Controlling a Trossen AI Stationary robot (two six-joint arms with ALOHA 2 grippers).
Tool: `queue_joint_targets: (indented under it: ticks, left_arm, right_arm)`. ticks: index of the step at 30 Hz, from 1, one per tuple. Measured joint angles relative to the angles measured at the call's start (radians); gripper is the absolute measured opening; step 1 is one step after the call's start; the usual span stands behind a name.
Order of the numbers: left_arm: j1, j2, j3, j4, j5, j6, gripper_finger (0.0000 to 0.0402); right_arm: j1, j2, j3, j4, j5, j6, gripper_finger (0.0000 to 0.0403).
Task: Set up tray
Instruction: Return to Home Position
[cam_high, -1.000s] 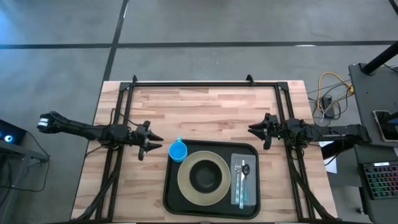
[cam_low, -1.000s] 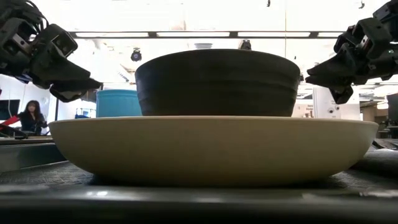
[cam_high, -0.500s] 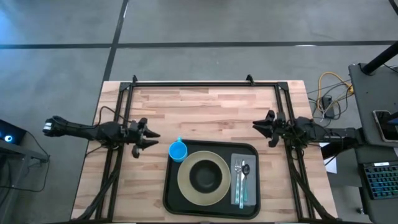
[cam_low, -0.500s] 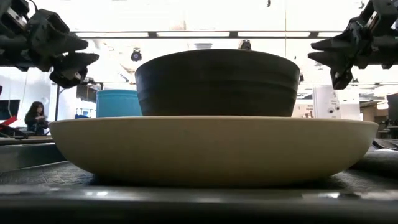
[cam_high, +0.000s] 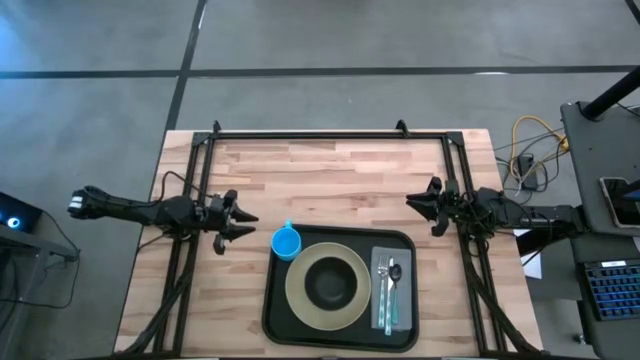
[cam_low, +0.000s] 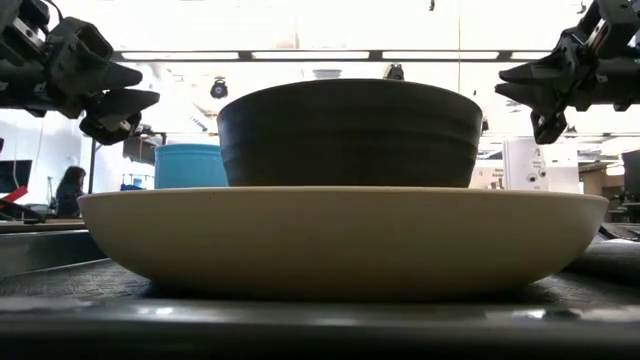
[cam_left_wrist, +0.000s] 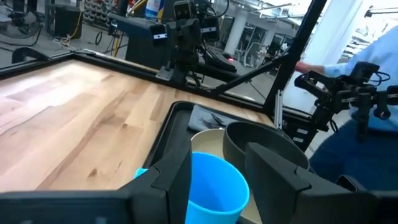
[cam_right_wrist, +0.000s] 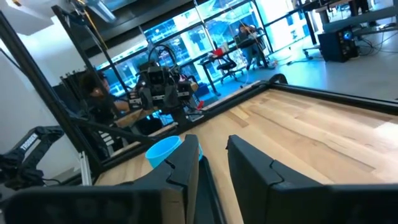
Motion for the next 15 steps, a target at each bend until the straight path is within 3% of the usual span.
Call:
queue_joint_targets:
  ticks: [15]
  left_arm:
    - [0.000,0.000,0.000,0.002,0.000,0.000,0.0131]
  right_arm:
    - [0.000,0.000,0.000,0.000,0.000,0.000,0.0079]
